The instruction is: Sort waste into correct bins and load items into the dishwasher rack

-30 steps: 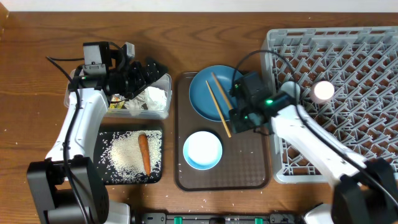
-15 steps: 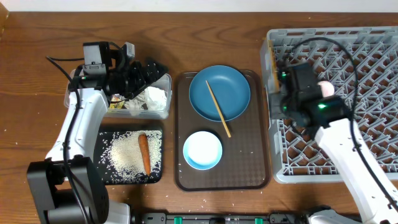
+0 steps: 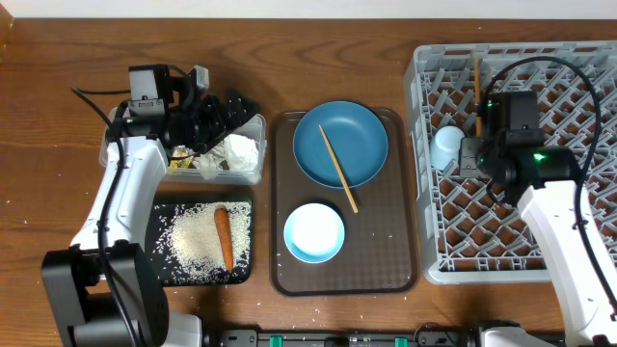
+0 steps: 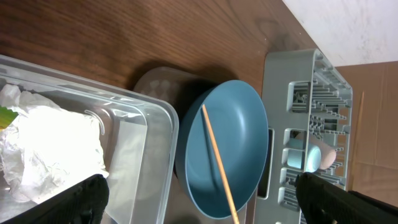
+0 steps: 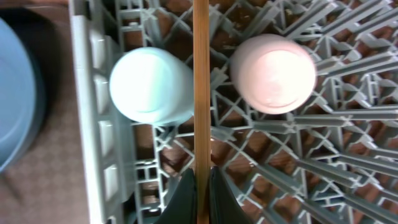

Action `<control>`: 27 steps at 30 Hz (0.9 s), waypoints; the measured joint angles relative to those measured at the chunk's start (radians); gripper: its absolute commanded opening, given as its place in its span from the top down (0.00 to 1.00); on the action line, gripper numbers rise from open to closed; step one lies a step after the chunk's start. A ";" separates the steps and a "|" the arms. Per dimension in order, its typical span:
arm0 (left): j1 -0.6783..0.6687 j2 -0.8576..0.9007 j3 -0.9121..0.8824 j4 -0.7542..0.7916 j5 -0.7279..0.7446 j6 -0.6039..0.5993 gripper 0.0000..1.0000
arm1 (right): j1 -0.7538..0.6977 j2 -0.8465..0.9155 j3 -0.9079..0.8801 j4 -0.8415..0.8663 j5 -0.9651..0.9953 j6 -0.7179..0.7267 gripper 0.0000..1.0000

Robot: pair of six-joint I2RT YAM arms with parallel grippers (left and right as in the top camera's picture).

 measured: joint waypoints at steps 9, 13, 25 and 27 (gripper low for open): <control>0.000 0.000 0.000 0.000 0.000 0.000 0.02 | -0.018 0.039 0.000 0.000 0.027 -0.032 0.99; 0.000 0.000 0.000 0.000 0.000 0.000 0.02 | -0.018 0.079 0.000 -0.001 0.055 -0.037 0.99; 0.000 0.000 0.000 0.000 0.000 0.000 0.02 | -0.018 0.174 0.000 -0.001 0.082 -0.047 0.84; 0.000 0.000 0.000 0.000 0.000 0.000 0.02 | -0.018 0.175 0.000 -0.001 0.082 -0.047 0.84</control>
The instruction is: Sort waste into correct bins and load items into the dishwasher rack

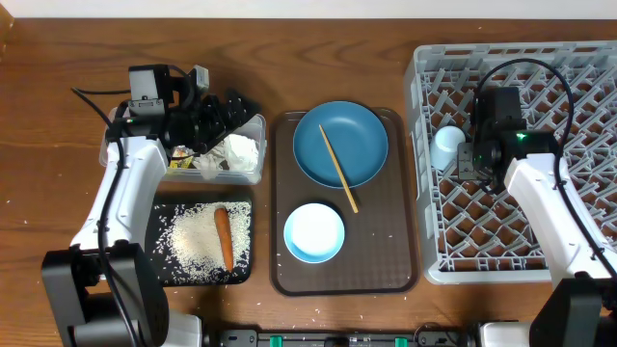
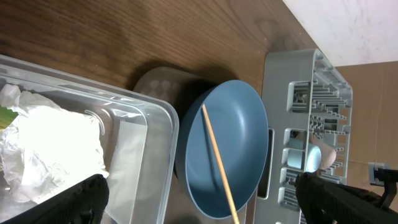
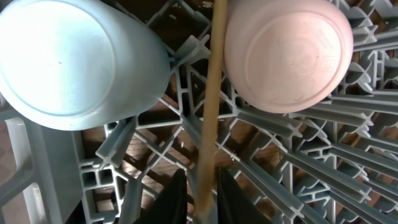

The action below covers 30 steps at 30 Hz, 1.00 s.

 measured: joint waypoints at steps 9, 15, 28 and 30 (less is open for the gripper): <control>0.000 0.000 0.000 0.000 0.000 0.000 0.02 | 0.000 0.000 0.000 0.000 0.003 0.000 0.87; 0.000 0.000 0.000 0.000 0.000 0.000 0.02 | 0.000 0.000 0.000 0.000 0.003 -0.001 0.84; 0.000 0.000 0.000 0.000 0.000 0.000 0.02 | 0.000 0.000 0.000 0.034 -0.036 0.065 0.83; 0.000 0.000 0.000 0.000 0.000 0.000 0.02 | 0.000 0.000 0.000 0.034 -0.043 0.071 0.83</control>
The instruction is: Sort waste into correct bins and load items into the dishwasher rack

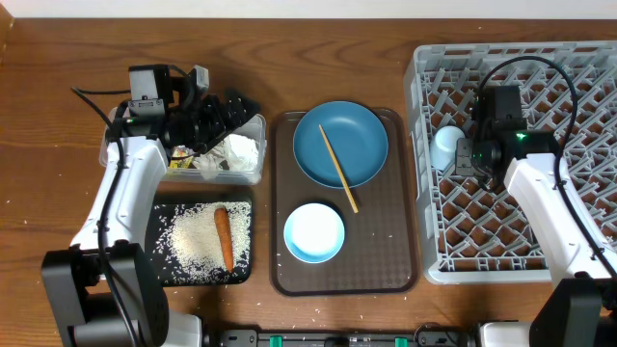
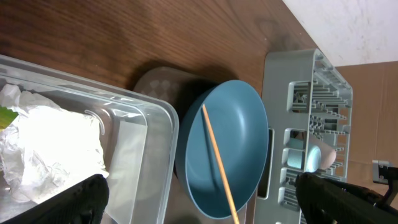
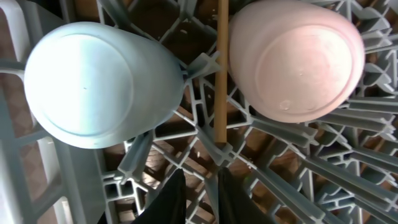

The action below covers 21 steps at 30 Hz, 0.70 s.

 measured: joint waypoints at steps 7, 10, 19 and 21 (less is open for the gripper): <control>0.000 0.000 0.000 0.000 0.000 0.000 0.02 | 0.000 0.000 0.000 0.051 -0.174 0.012 0.85; 0.000 0.000 0.000 0.000 0.000 0.000 0.02 | 0.000 0.000 0.000 0.073 -0.313 0.012 0.83; 0.000 0.000 0.000 0.000 0.000 0.000 0.02 | 0.048 0.000 0.000 0.105 -0.562 0.021 0.60; 0.000 0.000 0.000 0.000 0.000 0.000 0.02 | 0.073 0.000 0.000 0.114 -0.588 0.025 0.60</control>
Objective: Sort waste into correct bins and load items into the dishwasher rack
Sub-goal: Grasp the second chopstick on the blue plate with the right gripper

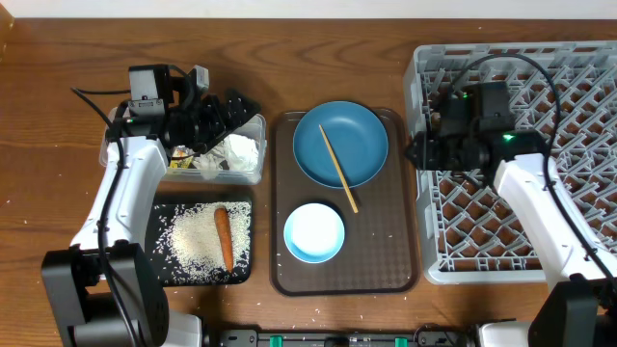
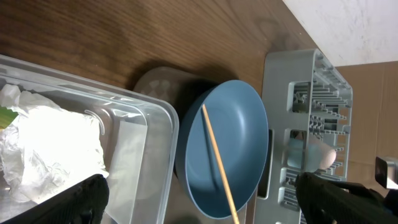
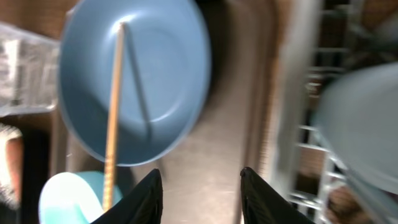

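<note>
A blue plate (image 1: 340, 145) with a wooden chopstick (image 1: 338, 169) across it sits on the brown tray (image 1: 345, 275), with a small light-blue bowl (image 1: 314, 232) in front of it. The grey dishwasher rack (image 1: 521, 241) stands on the right. My right gripper (image 1: 419, 152) hangs open and empty at the rack's left edge. In its wrist view the gripper (image 3: 202, 199) looks down on the tray, plate (image 3: 134, 81) and chopstick (image 3: 114, 112). My left gripper (image 1: 222, 116) is open and empty over the clear bin (image 1: 253, 125). A light-blue cup (image 2: 297, 155) and a pink cup (image 2: 323, 155) stand in the rack.
The clear bin holds crumpled white paper (image 1: 236, 149). A black tray (image 1: 174, 260) at the front left holds rice and a carrot (image 1: 223, 237). The right arm covers part of the rack's left side in the overhead view.
My right gripper was open low over the two cups, with a chopstick lying between them. It is now further left at the rack's edge, jaws wider, looking at the tray. The left arm is unchanged.
My right gripper was shut on a chopstick above the rack's two cups. Then it held the chopstick low between them. Then it was open, with the chopstick lying in the rack. Now it is empty at the rack's left edge, beside the tray.
</note>
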Action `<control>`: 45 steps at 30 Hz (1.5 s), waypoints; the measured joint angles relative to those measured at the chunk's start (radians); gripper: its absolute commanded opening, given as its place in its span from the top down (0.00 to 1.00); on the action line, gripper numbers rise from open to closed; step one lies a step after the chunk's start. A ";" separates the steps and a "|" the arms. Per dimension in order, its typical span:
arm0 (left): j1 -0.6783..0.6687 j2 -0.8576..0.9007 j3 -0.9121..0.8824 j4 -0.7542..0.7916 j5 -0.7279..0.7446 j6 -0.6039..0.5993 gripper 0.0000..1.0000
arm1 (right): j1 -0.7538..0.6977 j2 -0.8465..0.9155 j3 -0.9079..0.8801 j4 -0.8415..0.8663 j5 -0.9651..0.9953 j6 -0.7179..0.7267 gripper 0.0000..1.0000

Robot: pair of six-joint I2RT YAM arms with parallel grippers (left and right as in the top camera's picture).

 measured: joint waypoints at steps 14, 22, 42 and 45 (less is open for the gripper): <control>0.000 0.000 0.000 0.000 0.000 0.000 0.02 | 0.256 0.000 -0.001 0.037 0.055 0.020 0.53; 0.000 0.000 0.000 0.000 0.000 0.000 0.02 | 0.348 0.004 -0.006 0.042 0.128 0.021 0.55; 0.000 0.000 0.000 0.000 0.000 0.000 0.02 | 0.415 0.100 -0.014 -0.002 0.153 0.047 0.73; 0.000 0.000 0.000 0.000 0.000 0.000 0.02 | 0.420 0.100 -0.014 -0.002 0.153 0.052 0.72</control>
